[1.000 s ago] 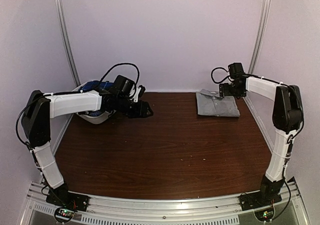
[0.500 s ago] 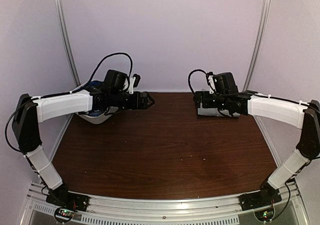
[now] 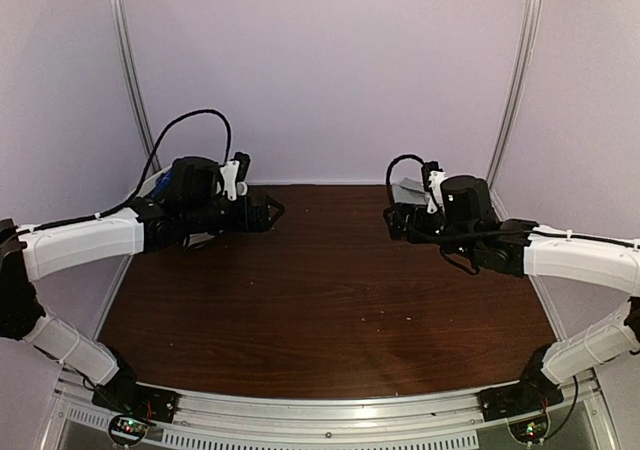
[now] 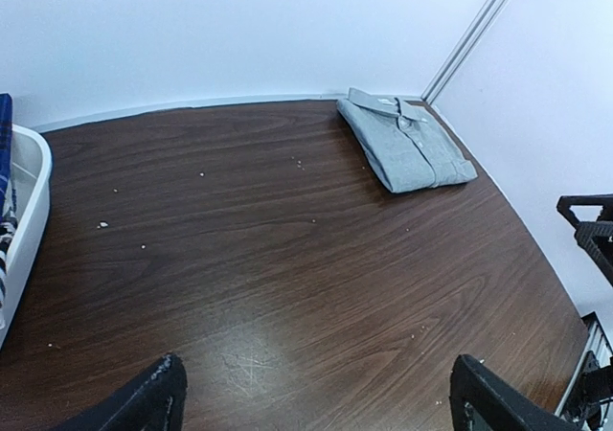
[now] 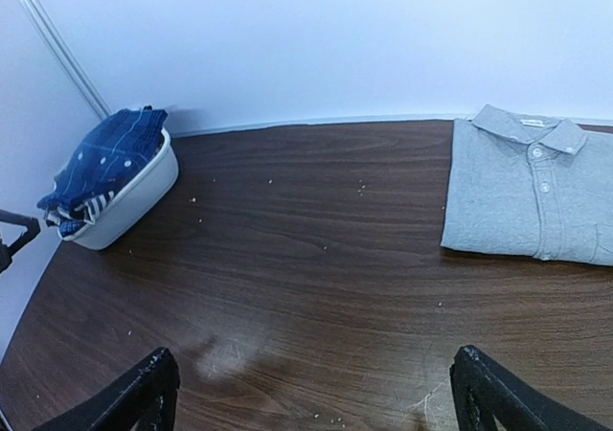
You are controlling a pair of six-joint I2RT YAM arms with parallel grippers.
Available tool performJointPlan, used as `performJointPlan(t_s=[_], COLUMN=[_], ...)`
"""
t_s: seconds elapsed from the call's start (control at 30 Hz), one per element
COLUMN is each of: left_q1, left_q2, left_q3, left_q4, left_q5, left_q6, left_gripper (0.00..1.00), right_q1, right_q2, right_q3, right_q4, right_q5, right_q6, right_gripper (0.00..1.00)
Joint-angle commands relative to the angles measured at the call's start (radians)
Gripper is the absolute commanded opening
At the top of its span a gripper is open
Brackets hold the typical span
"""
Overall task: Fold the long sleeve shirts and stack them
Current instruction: Reset both arms
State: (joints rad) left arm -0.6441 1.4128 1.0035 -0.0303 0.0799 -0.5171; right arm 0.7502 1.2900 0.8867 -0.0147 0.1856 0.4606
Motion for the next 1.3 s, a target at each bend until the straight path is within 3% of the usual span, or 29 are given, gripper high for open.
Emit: performJointPlan(t_s=[0.0, 0.57, 1.27], left_q1=[0.001, 0.002, 0.003], left_q2=[-0.082, -0.165, -0.153], left_q3=[-0.049, -0.073, -0.04], left_q4=[0.081, 0.052, -0.053], left_q5=[-0.047, -0.02, -0.061], left_q6=[0.045, 0.057, 0.113], left_gripper=[0.98, 0.98, 0.98], right_q1=[0.004, 0.003, 0.003], right_q2=[-0.09, -0.27, -0.217], right_q3=[-0.058, -0.123, -0.106], right_q4=[0.07, 0.022, 0.012], right_q5=[0.111, 0.223, 0.257], right_q6=[0.039, 0.074, 0.04], right_gripper=[1.0, 1.0, 1.0])
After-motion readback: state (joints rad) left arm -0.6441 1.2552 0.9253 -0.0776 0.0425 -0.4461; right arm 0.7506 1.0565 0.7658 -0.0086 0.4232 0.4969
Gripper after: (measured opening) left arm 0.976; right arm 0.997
